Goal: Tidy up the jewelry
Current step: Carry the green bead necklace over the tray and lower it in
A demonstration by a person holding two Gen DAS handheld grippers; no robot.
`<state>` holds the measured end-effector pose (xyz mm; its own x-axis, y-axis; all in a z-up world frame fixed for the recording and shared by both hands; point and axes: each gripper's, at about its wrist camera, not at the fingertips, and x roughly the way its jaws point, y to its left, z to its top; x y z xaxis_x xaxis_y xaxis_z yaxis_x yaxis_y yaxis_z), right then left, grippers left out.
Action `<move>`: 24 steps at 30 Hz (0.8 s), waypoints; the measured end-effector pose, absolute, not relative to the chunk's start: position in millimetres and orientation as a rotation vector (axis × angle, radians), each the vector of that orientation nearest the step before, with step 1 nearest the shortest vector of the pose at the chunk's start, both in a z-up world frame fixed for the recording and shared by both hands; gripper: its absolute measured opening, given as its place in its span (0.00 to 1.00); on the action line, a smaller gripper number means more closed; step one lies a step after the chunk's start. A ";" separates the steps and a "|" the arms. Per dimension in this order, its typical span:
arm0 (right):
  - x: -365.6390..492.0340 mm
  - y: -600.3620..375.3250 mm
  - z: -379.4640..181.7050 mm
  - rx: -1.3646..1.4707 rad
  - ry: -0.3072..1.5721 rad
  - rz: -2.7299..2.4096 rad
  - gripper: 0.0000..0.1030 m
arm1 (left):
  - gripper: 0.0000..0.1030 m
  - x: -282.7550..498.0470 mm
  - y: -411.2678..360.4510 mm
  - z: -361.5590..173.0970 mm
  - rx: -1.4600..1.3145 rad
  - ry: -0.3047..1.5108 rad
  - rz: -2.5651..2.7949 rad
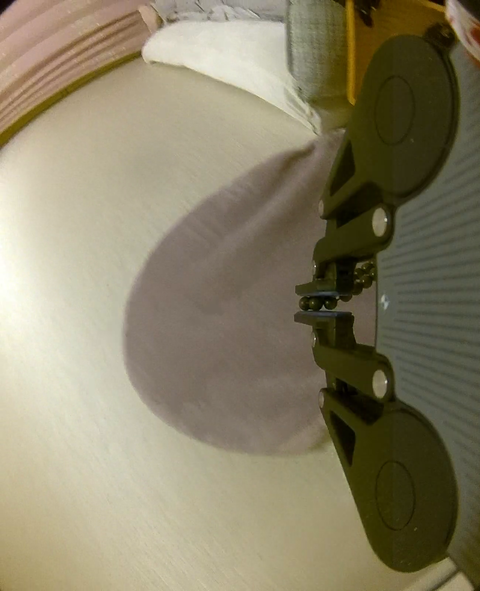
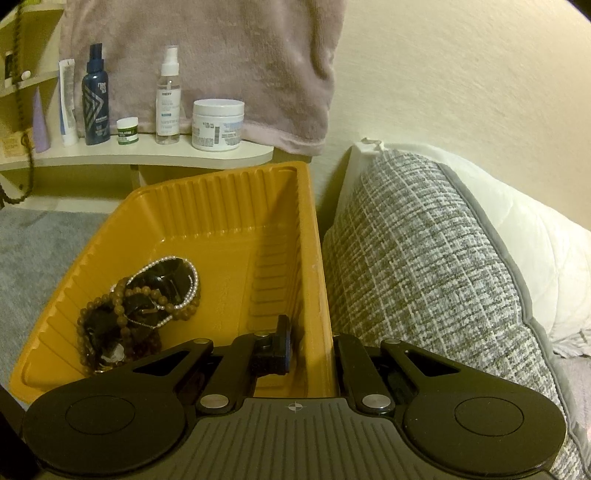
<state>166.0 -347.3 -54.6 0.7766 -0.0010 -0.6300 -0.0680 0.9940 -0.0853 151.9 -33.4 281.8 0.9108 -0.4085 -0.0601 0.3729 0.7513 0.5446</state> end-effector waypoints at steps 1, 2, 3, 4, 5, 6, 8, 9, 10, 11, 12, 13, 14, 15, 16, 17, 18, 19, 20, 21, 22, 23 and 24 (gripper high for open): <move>165.8 -347.7 -54.8 -0.105 0.680 0.037 0.06 | 0.07 151.4 -39.8 284.2 0.578 -0.070 -0.441; 166.1 -347.9 -54.8 -0.103 0.680 0.038 0.06 | 0.07 151.8 -46.5 286.0 0.577 -0.075 -0.457; 165.0 -348.6 -55.5 -0.102 0.680 0.040 0.06 | 0.07 152.1 -52.6 287.4 0.576 -0.079 -0.471; 164.8 -349.4 -56.0 -0.100 0.681 0.040 0.06 | 0.07 152.8 -59.7 288.7 0.576 -0.083 -0.488; 164.9 -349.9 -56.4 -0.098 0.682 0.041 0.06 | 0.07 152.7 -64.7 288.5 0.576 -0.086 -0.501; 165.1 -350.0 -56.6 -0.098 0.683 0.042 0.06 | 0.07 153.9 -71.3 289.2 0.574 -0.088 -0.516; 164.7 -350.8 -57.0 -0.094 0.682 0.042 0.06 | 0.07 156.4 -84.0 290.3 0.567 -0.086 -0.549; 164.6 -351.2 -57.3 -0.091 0.682 0.042 0.06 | 0.07 156.8 -91.2 289.8 0.567 -0.085 -0.567; 163.8 -351.9 -57.7 -0.088 0.682 0.042 0.06 | 0.07 157.6 -98.9 288.8 0.568 -0.083 -0.587; 163.6 -352.2 -57.9 -0.085 0.681 0.042 0.06 | 0.07 158.1 -105.3 287.6 0.571 -0.081 -0.601; 163.5 -352.5 -58.3 -0.081 0.682 0.041 0.06 | 0.07 158.2 -112.5 286.3 0.573 -0.080 -0.618; 162.7 -353.1 -58.6 -0.078 0.682 0.041 0.06 | 0.07 158.7 -119.1 284.3 0.574 -0.078 -0.635; 162.4 -353.5 -58.7 -0.076 0.682 0.041 0.06 | 0.07 159.5 -126.1 281.4 0.574 -0.073 -0.655; 162.1 -353.5 -58.5 -0.075 0.681 0.042 0.06 | 0.07 160.0 -132.5 279.1 0.574 -0.069 -0.671; 161.5 -353.9 -58.2 -0.074 0.681 0.042 0.06 | 0.07 161.3 -139.9 275.0 0.576 -0.061 -0.689; 160.9 -354.1 -58.1 -0.073 0.681 0.043 0.06 | 0.07 161.6 -145.0 271.7 0.577 -0.053 -0.702; 160.5 -354.3 -57.9 -0.073 0.680 0.044 0.06 | 0.07 163.3 -150.7 267.3 0.577 -0.039 -0.718; 160.2 -354.5 -57.9 -0.072 0.680 0.044 0.06 | 0.07 164.2 -156.1 263.7 0.576 -0.023 -0.733; 160.0 -354.8 -58.1 -0.070 0.680 0.044 0.06 | 0.07 166.1 -163.0 259.9 0.573 0.001 -0.751; 159.9 -354.9 -58.3 -0.069 0.681 0.044 0.06 | 0.07 169.2 -168.0 254.1 0.569 0.024 -0.765; 159.7 -355.2 -58.5 -0.068 0.682 0.043 0.06 | 0.07 172.7 -174.1 246.5 0.569 0.048 -0.778; 159.7 -355.3 -59.1 -0.067 0.683 0.043 0.06 | 0.07 174.4 -178.9 240.3 0.573 0.066 -0.788; 159.2 -355.4 -59.5 -0.065 0.684 0.043 0.06 | 0.07 177.5 -183.6 233.5 0.575 0.088 -0.799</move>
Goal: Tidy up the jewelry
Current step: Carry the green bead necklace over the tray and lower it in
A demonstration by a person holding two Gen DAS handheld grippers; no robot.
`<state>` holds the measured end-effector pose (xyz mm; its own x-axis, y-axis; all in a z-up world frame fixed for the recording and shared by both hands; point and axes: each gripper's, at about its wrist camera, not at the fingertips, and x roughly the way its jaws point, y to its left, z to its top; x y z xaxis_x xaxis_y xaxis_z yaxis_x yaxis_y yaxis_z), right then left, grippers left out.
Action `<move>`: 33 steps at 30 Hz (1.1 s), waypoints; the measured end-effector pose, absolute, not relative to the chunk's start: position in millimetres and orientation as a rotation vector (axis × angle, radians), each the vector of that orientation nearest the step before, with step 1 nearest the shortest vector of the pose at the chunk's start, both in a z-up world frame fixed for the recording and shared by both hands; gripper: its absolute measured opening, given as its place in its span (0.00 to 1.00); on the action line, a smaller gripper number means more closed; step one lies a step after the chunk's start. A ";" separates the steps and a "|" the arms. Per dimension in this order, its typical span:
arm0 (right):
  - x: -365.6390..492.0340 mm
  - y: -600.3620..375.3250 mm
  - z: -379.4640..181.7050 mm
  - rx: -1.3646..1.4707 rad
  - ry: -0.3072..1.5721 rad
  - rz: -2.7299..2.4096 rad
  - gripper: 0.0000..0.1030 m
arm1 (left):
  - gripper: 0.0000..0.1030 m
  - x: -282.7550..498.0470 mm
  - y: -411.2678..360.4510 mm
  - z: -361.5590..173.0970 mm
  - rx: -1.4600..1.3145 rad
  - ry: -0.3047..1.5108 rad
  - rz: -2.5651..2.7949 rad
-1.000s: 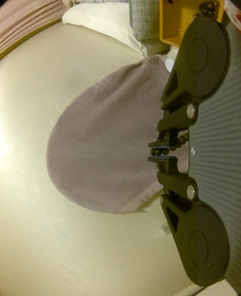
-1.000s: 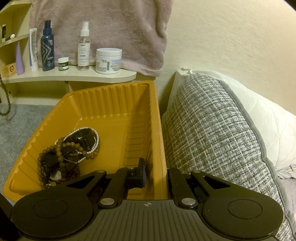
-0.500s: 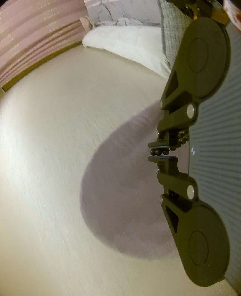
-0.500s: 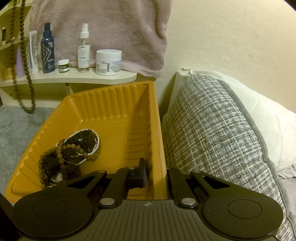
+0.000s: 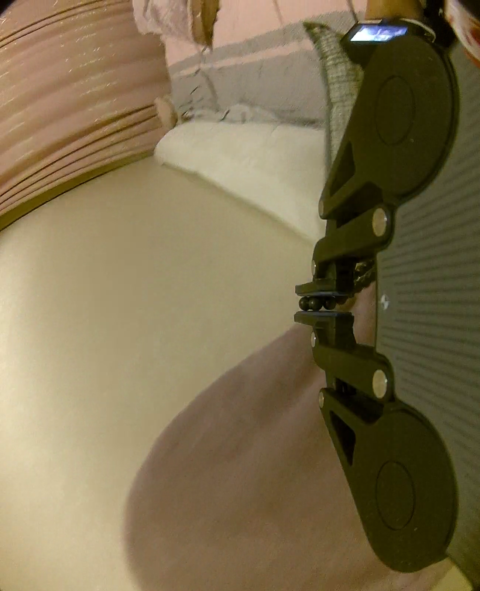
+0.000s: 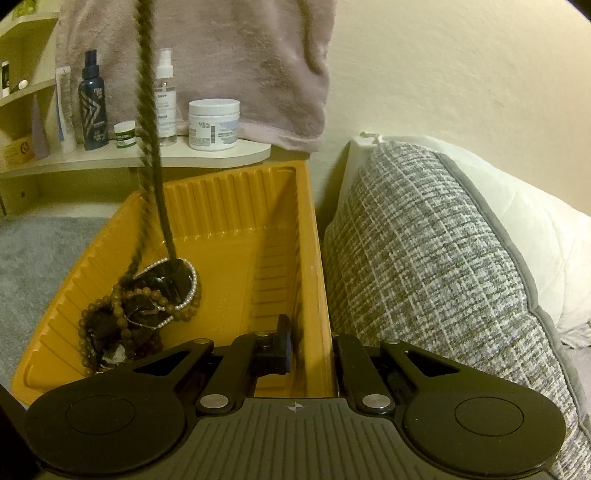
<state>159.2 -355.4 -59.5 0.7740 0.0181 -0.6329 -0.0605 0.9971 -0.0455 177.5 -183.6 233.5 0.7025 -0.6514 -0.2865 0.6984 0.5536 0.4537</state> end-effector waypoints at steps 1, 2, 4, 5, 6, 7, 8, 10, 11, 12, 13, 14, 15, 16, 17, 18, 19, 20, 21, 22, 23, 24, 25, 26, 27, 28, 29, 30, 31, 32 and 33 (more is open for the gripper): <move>158.6 -355.5 -60.1 -0.063 0.686 0.043 0.06 | 0.07 181.7 -189.3 226.9 0.575 0.113 -0.812; 158.3 -355.8 -60.5 -0.062 0.686 0.043 0.06 | 0.07 184.9 -193.9 219.1 0.577 0.137 -0.824; 157.0 -355.7 -61.1 -0.060 0.687 0.043 0.06 | 0.06 191.6 -202.0 203.6 0.584 0.185 -0.844; 156.6 -355.7 -61.4 -0.058 0.688 0.043 0.06 | 0.06 194.6 -205.8 195.4 0.587 0.210 -0.854; 156.1 -355.8 -61.6 -0.057 0.688 0.043 0.06 | 0.06 198.1 -210.0 187.1 0.592 0.235 -0.864; 155.9 -356.0 -61.9 -0.055 0.689 0.042 0.06 | 0.06 200.4 -212.9 179.5 0.598 0.256 -0.869; 155.5 -356.0 -62.3 -0.053 0.690 0.042 0.06 | 0.06 202.9 -214.6 171.2 0.604 0.278 -0.873; 155.5 -356.4 -63.1 -0.052 0.692 0.041 0.06 | 0.06 207.8 -217.2 154.5 0.603 0.317 -0.878; 155.5 -356.5 -63.1 -0.051 0.693 0.042 0.06 | 0.06 210.5 -219.6 146.3 0.601 0.339 -0.880; 155.3 -356.5 -63.2 -0.050 0.693 0.042 0.06 | 0.06 213.9 -220.6 138.7 0.598 0.357 -0.878; 156.3 -357.1 -63.4 -0.050 0.694 0.042 0.06 | 0.06 216.9 -218.4 132.5 0.595 0.373 -0.877; 156.4 -356.9 -63.5 -0.050 0.694 0.042 0.06 | 0.06 220.1 -219.3 125.2 0.590 0.392 -0.876; 156.8 -357.2 -63.1 -0.049 0.695 0.041 0.06 | 0.06 223.2 -218.5 118.5 0.584 0.410 -0.875; 156.9 -357.4 -63.2 -0.047 0.696 0.041 0.06 | 0.06 225.4 -217.9 113.5 0.581 0.423 -0.872; 157.4 -357.9 -63.5 -0.046 0.697 0.040 0.06 | 0.06 227.8 -220.0 106.3 0.582 0.438 -0.869; 157.6 -357.9 -63.8 -0.045 0.698 0.040 0.06 | 0.06 229.4 -222.0 100.5 0.582 0.453 -0.868; 158.2 -358.4 -64.3 -0.045 0.698 0.040 0.06 | 0.06 230.2 -221.5 93.9 0.586 0.466 -0.867; 158.2 -358.5 -64.3 -0.044 0.699 0.040 0.06 | 0.06 230.0 -222.9 85.5 0.591 0.478 -0.868; 158.3 -358.4 -64.6 -0.044 0.699 0.039 0.06 | 0.06 230.7 -224.2 77.9 0.593 0.493 -0.872; 158.3 -358.6 -64.6 -0.043 0.699 0.039 0.06 | 0.06 231.8 -226.5 70.0 0.588 0.509 -0.873; 158.5 -358.6 -64.8 -0.042 0.699 0.039 0.06 | 0.06 233.1 -230.1 62.2 0.583 0.523 -0.872; 158.6 -358.6 -64.9 -0.042 0.700 0.039 0.06 | 0.06 234.1 -230.5 55.8 0.579 0.539 -0.871; 158.5 -359.0 -65.0 -0.041 0.700 0.039 0.06 | 0.06 234.9 -230.3 50.4 0.570 0.553 -0.870; 158.6 -359.0 -65.1 -0.042 0.700 0.039 0.06 | 0.06 235.7 -230.5 44.9 0.561 0.568 -0.870; 158.6 -359.1 -65.2 -0.042 0.700 0.040 0.06 | 0.06 236.7 -230.3 39.4 0.553 0.582 -0.869; 158.5 -359.0 -65.2 -0.041 0.700 0.039 0.06 | 0.06 238.0 -229.4 34.7 0.540 0.599 -0.869; 158.5 -359.0 -65.3 -0.039 0.700 0.039 0.06 | 0.06 239.4 -228.7 31.5 0.526 0.612 -0.869; 158.8 -359.3 -65.6 -0.036 0.701 0.038 0.06 | 0.06 240.8 -228.4 26.8 0.512 0.625 -0.866; 158.7 -359.5 -65.6 -0.032 0.702 0.037 0.06 | 0.06 242.1 -227.7 23.1 0.497 0.640 -0.864; 158.8 -359.8 -65.9 -0.029 0.703 0.037 0.06 | 0.06 243.7 -226.8 19.1 0.483 0.654 -0.862; 158.8 -360.2 -66.1 -0.027 0.704 0.037 0.06 | 0.06 245.3 -226.5 15.2 0.473 0.667 -0.859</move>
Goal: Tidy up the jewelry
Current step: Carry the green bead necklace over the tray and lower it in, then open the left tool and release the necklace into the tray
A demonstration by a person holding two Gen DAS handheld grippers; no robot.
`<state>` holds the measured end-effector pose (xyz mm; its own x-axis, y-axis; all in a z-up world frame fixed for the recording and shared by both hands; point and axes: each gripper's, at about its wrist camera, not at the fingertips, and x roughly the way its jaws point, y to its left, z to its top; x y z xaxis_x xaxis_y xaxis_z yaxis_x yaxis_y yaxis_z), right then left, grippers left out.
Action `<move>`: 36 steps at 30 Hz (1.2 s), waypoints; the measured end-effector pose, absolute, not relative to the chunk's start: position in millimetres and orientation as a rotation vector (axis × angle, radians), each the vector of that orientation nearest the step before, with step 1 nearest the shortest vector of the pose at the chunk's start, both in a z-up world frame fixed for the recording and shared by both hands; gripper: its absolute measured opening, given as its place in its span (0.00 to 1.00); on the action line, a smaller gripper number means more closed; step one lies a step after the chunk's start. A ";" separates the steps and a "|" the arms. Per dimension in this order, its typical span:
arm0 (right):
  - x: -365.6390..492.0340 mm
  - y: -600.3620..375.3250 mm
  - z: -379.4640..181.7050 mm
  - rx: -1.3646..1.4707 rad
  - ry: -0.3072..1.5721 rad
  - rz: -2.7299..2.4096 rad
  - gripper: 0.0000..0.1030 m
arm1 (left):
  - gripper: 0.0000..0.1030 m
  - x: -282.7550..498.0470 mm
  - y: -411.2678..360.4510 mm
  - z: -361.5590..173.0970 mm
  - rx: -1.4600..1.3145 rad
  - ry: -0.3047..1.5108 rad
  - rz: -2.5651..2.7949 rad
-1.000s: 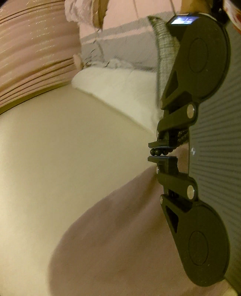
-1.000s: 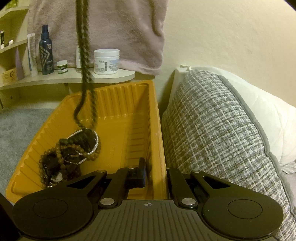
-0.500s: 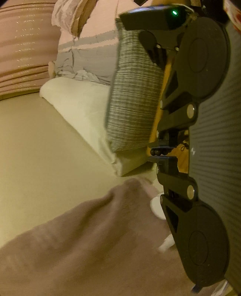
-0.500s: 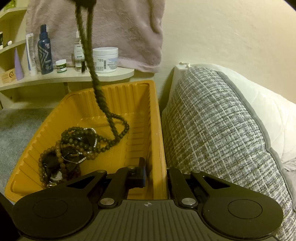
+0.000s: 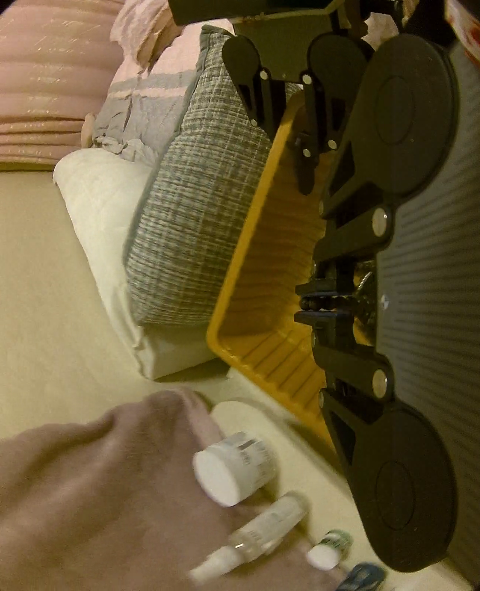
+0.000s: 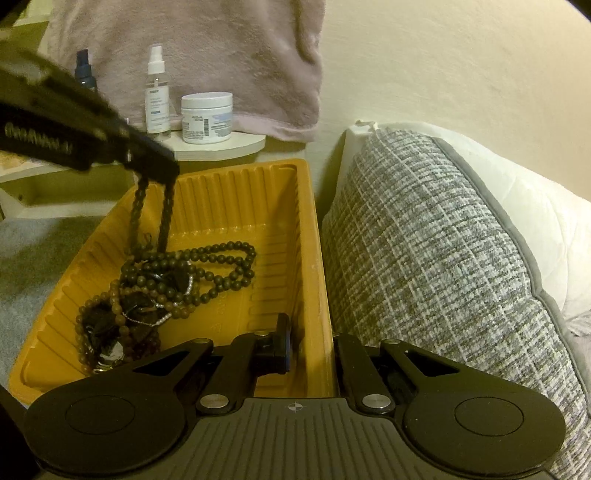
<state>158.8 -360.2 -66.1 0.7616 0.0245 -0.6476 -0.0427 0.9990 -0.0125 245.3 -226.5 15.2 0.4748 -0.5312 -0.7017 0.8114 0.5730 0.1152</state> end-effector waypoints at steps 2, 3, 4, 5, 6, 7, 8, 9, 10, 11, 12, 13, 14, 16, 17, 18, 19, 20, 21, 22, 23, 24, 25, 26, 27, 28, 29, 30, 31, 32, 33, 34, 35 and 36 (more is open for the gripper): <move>158.9 -360.7 -65.6 -0.026 0.705 0.038 0.06 | 0.06 247.1 -224.5 9.6 0.457 0.691 -0.855; 158.9 -360.8 -65.5 -0.027 0.705 0.037 0.06 | 0.06 248.0 -223.4 6.7 0.453 0.703 -0.855; 158.9 -361.1 -65.4 -0.027 0.705 0.037 0.06 | 0.07 248.8 -222.3 4.3 0.454 0.715 -0.855; 158.9 -361.0 -65.5 -0.026 0.705 0.037 0.06 | 0.08 249.7 -222.0 2.2 0.457 0.730 -0.855; 158.8 -361.0 -65.6 -0.027 0.705 0.037 0.06 | 0.13 250.4 -220.1 0.5 0.457 0.745 -0.856; 158.9 -361.1 -65.2 -0.025 0.705 0.037 0.06 | 0.23 250.6 -218.4 0.4 0.459 0.751 -0.851; 158.9 -361.2 -65.3 -0.024 0.705 0.037 0.06 | 0.25 249.7 -214.7 0.1 0.459 0.744 -0.845; 158.9 -361.4 -65.4 -0.022 0.705 0.037 0.06 | 0.24 249.0 -210.5 0.2 0.456 0.738 -0.838; 159.1 -361.6 -65.6 -0.020 0.705 0.036 0.06 | 0.24 249.2 -205.6 0.4 0.447 0.739 -0.830; 158.9 -362.1 -65.9 -0.017 0.706 0.036 0.06 | 0.24 249.5 -199.9 0.5 0.435 0.741 -0.821; 159.0 -362.8 -66.4 -0.013 0.707 0.036 0.06 | 0.24 249.3 -194.4 0.5 0.428 0.739 -0.809; 159.2 -363.4 -66.9 -0.010 0.708 0.037 0.06 | 0.24 248.7 -189.7 0.5 0.424 0.736 -0.797; 159.3 -364.3 -67.4 -0.006 0.710 0.038 0.06 | 0.24 247.6 -184.7 0.2 0.420 0.734 -0.787; 159.9 -366.5 -68.6 0.007 0.715 0.038 0.06 | 0.24 244.5 -174.9 -0.4 0.408 0.732 -0.768; 160.0 -367.7 -69.1 0.015 0.718 0.039 0.06 | 0.24 243.0 -171.3 -0.4 0.403 0.731 -0.761; 160.1 -368.9 -69.8 0.022 0.720 0.040 0.06 | 0.24 241.1 -167.7 -0.6 0.400 0.728 -0.751; 160.5 -369.8 -70.0 0.027 0.720 0.041 0.06 | 0.24 238.9 -164.3 -0.5 0.397 0.725 -0.741; 160.7 -370.9 -70.5 0.033 0.721 0.044 0.06 | 0.24 236.9 -160.5 -0.4 0.390 0.722 -0.736; 161.2 -372.4 -71.1 0.043 0.723 0.047 0.06 | 0.24 235.2 -156.9 -0.3 0.381 0.721 -0.732; 161.5 -374.0 -71.6 0.053 0.726 0.051 0.06 | 0.25 233.6 -153.5 -0.2 0.375 0.719 -0.725; 161.8 -376.6 -72.6 0.069 0.731 0.054 0.06 | 0.25 232.3 -150.7 0.1 0.366 0.716 -0.716; 161.8 -378.6 -73.6 0.082 0.734 0.058 0.06 | 0.25 231.3 -147.5 0.4 0.356 0.715 -0.707; 161.9 -380.7 -74.6 0.093 0.735 0.064 0.06 | 0.25 229.8 -143.6 0.8 0.344 0.713 -0.697; 161.9 -382.4 -75.7 0.100 0.735 0.070 0.06 | 0.25 228.4 -141.0 1.4 0.337 0.709 -0.687; 161.6 -384.0 -76.8 0.107 0.735 0.076 0.06 | 0.26 226.8 -138.0 1.6 0.331 0.706 -0.678; 161.4 -385.5 -77.7 0.115 0.733 0.080 0.06 | 0.26 225.3 -135.5 1.8 0.326 0.702 -0.672; 161.5 -387.0 -78.5 0.125 0.730 0.081 0.06 | 0.26 223.6 -132.4 2.0 0.316 0.700 -0.662; 161.2 -388.9 -79.3 0.137 0.725 0.081 0.06 | 0.26 222.5 -129.6 1.8 0.306 0.701 -0.655; 161.4 -390.4 -80.3 0.152 0.722 0.084 0.06 | 0.26 221.7 -127.0 1.7 0.294 0.701 -0.647; 161.1 -391.9 -81.3 0.163 0.721 0.087 0.06 | 0.26 220.0 -124.1 1.1 0.283 0.700 -0.637; 160.9 -392.2 -82.0 0.164 0.719 0.090 0.06 | 0.26 218.4 -121.6 0.4 0.274 0.700 -0.627; 160.0 -392.0 -82.6 0.160 0.715 0.093 0.06 | 0.28 216.7 -119.4 -0.5 0.267 0.701 -0.619; 159.2 -391.8 -83.2 0.157 0.710 0.096 0.06 | 0.28 215.1 -116.9 -1.6 0.256 0.702 -0.608; 158.4 -392.2 -84.0 0.159 0.706 0.098 0.06 | 0.29 213.5 -114.3 -2.8 0.244 0.704 -0.597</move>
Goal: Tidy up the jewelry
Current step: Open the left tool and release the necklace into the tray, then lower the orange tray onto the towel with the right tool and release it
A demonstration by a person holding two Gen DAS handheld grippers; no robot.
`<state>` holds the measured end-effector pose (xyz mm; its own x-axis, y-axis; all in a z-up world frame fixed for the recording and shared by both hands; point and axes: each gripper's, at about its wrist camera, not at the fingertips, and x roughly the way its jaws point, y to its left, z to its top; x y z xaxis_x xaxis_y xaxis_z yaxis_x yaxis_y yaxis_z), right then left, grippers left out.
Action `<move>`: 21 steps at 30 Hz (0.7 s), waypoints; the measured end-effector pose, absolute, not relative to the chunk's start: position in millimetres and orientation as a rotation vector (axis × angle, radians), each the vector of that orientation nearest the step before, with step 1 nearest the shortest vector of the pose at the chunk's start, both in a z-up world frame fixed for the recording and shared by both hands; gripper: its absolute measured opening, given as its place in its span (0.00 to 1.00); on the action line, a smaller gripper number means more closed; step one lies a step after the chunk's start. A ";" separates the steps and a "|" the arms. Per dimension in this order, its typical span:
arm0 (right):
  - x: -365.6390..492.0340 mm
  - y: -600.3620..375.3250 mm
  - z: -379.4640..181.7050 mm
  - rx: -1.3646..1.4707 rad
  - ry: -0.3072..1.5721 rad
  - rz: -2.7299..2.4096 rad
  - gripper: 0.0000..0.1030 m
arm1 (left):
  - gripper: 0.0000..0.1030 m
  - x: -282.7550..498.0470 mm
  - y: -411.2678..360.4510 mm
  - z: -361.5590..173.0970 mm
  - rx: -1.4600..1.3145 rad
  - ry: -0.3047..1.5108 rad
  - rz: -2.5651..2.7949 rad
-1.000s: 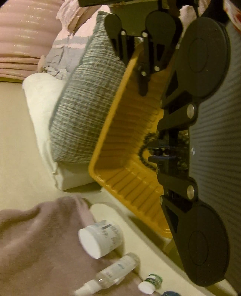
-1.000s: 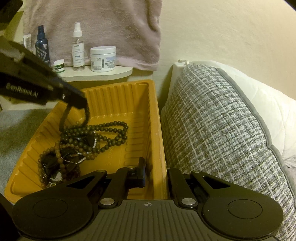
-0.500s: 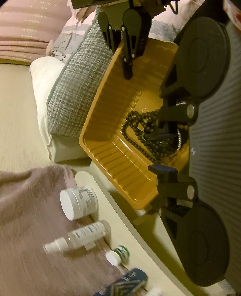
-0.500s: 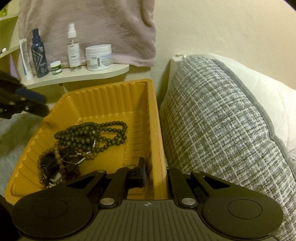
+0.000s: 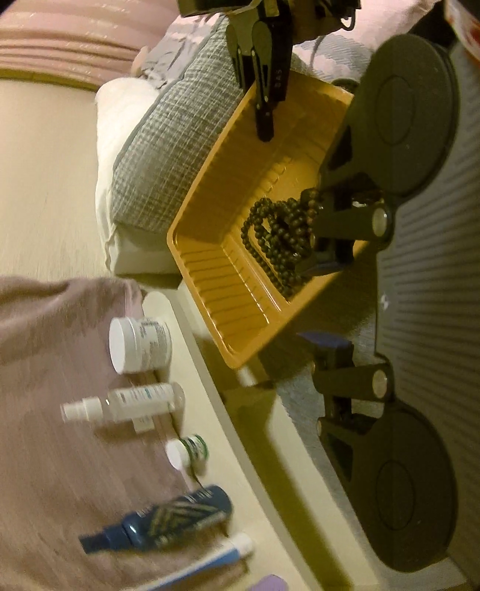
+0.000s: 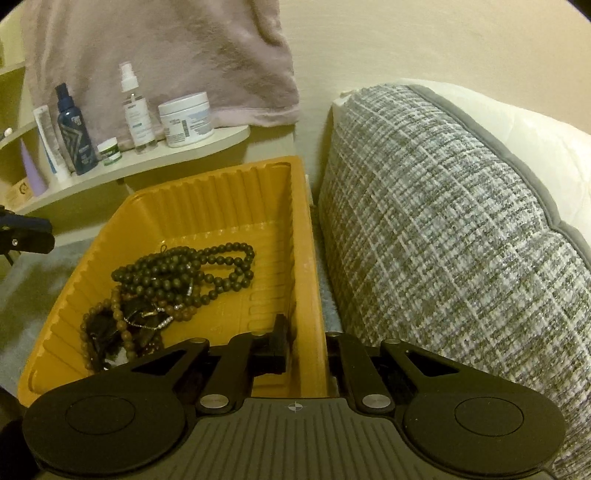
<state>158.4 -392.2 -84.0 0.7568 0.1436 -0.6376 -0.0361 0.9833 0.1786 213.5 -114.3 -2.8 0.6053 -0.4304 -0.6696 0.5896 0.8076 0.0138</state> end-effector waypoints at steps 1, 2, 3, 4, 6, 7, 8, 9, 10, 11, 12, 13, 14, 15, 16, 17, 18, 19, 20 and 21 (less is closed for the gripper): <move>157.7 -393.6 -84.9 0.170 0.701 0.100 0.06 | 0.30 212.2 -111.9 -3.9 0.233 0.708 -0.590; 156.5 -395.5 -85.7 0.184 0.695 0.103 0.06 | 0.30 210.9 -109.1 -5.1 0.220 0.712 -0.584; 155.0 -397.9 -86.2 0.203 0.687 0.108 0.06 | 0.31 209.2 -106.9 -6.3 0.209 0.715 -0.577; 153.5 -400.5 -86.6 0.218 0.680 0.111 0.06 | 0.32 207.3 -104.7 -7.5 0.198 0.717 -0.570; 150.0 -404.7 -86.7 0.244 0.673 0.121 0.07 | 0.35 203.7 -100.4 -10.2 0.179 0.722 -0.562; 148.3 -405.5 -86.2 0.248 0.670 0.124 0.08 | 0.36 202.0 -98.2 -11.2 0.169 0.724 -0.557; 146.2 -406.0 -85.2 0.251 0.665 0.128 0.15 | 0.36 200.1 -96.2 -12.3 0.158 0.728 -0.549; 143.5 -406.8 -83.8 0.254 0.657 0.128 0.20 | 0.36 198.3 -94.4 -13.3 0.152 0.732 -0.541; 139.6 -408.3 -81.5 0.261 0.639 0.134 0.40 | 0.37 196.3 -92.9 -14.2 0.145 0.736 -0.533; 135.3 -410.3 -78.3 0.272 0.615 0.139 0.59 | 0.37 194.5 -91.1 -15.0 0.135 0.740 -0.525; 131.2 -412.2 -74.7 0.281 0.593 0.143 0.64 | 0.38 192.9 -89.3 -15.7 0.123 0.745 -0.515; 127.7 -413.6 -70.7 0.284 0.575 0.146 0.66 | 0.41 191.6 -87.8 -16.4 0.113 0.751 -0.505; 125.2 -414.1 -66.8 0.280 0.565 0.146 0.67 | 0.42 190.4 -86.6 -17.1 0.104 0.757 -0.489; 122.7 -414.2 -62.6 0.273 0.560 0.140 0.67 | 0.46 189.0 -85.9 -17.8 0.101 0.763 -0.472; 121.0 -414.8 -59.1 0.270 0.554 0.134 0.67 | 0.52 187.6 -85.3 -18.6 0.101 0.767 -0.458; 118.8 -415.5 -56.5 0.273 0.547 0.132 0.68 | 0.55 185.9 -84.9 -19.1 0.101 0.769 -0.444; 116.5 -416.2 -53.5 0.278 0.542 0.129 0.69 | 0.62 184.4 -84.0 -19.1 0.099 0.770 -0.428; 114.6 -416.3 -51.1 0.280 0.540 0.125 0.70 | 0.65 183.2 -82.6 -19.4 0.094 0.771 -0.413; 112.6 -416.0 -48.6 0.280 0.540 0.119 0.71 | 0.67 181.4 -80.9 -19.4 0.090 0.773 -0.396; 109.7 -415.6 -46.8 0.281 0.542 0.117 0.71 | 0.72 179.9 -79.8 -19.1 0.086 0.776 -0.381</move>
